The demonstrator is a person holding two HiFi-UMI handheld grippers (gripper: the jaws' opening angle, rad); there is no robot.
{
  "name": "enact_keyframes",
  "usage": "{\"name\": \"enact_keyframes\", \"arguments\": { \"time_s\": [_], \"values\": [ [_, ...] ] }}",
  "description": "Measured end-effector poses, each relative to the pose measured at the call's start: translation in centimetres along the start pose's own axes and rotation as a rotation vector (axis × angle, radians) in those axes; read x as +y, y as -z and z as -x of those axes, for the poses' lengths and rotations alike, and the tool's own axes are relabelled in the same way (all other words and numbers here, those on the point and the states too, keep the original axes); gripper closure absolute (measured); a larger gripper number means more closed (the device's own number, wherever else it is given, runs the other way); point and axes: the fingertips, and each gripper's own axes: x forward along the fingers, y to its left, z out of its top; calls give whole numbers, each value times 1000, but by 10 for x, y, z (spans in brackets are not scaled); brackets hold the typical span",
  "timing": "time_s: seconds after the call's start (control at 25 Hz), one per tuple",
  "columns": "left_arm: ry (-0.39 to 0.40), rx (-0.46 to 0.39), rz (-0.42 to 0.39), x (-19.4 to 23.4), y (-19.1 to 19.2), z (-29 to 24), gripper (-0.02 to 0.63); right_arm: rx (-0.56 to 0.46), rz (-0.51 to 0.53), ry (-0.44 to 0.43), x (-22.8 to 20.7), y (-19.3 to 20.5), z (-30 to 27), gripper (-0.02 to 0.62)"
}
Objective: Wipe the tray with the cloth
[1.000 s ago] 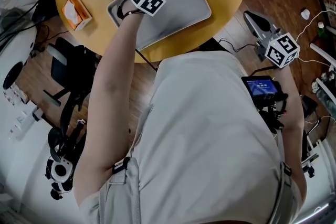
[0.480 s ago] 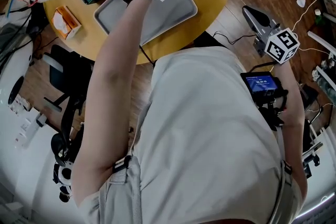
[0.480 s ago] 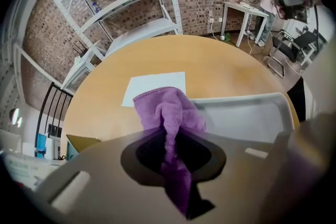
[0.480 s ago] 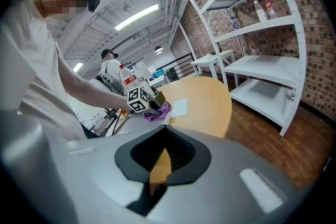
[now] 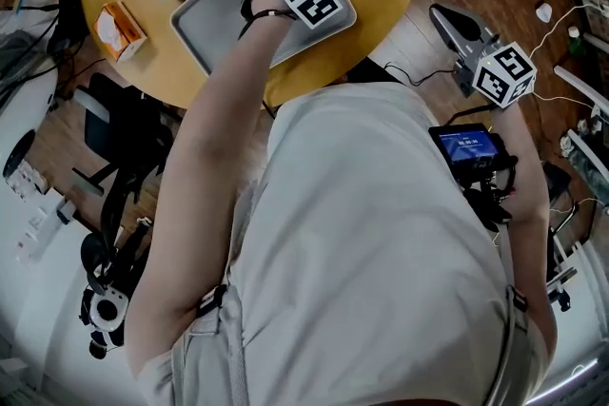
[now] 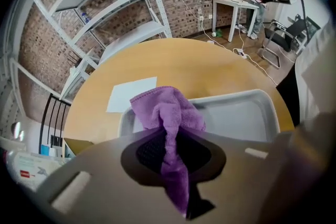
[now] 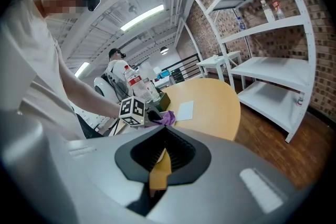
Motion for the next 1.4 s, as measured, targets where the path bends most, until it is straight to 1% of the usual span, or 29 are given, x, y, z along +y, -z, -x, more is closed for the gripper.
{"name": "enact_keyframes", "arguments": {
  "time_s": [0.24, 0.32, 0.48, 0.6, 0.72, 0.8, 0.96, 1.04, 1.16, 1.28, 1.4],
  "values": [
    [18, -12, -40, -55, -4, 8, 554, -1, 14, -24, 13, 4, -6, 592],
    [33, -16, -35, -71, -6, 12, 552, -6, 17, -25, 17, 5, -6, 592],
    [38, -15, -76, -101, -8, 17, 552, -21, 22, -20, 23, 5, -4, 592],
    [60, -18, -86, -119, -10, 20, 552, -29, 25, -20, 27, 6, -3, 592],
    [82, -27, -65, -130, -10, 22, 551, -28, 24, -16, 29, 8, -2, 592],
    [81, -42, -49, -130, -9, 21, 551, -30, 21, -13, 30, 10, -3, 592],
    [77, -64, -46, -129, -7, 22, 551, -29, 22, -19, 34, 12, -4, 592],
    [65, -60, -43, -129, 0, 24, 551, -28, 26, -28, 37, 11, -7, 592],
    [62, -49, -15, -131, 20, 31, 551, -24, 39, -52, 43, 8, -15, 592],
    [44, -42, 4, -132, 50, 38, 551, -18, 60, -91, 53, 2, -29, 592],
    [25, -38, 42, -132, 84, 45, 551, -5, 83, -132, 65, -3, -47, 592]
  ]
}}
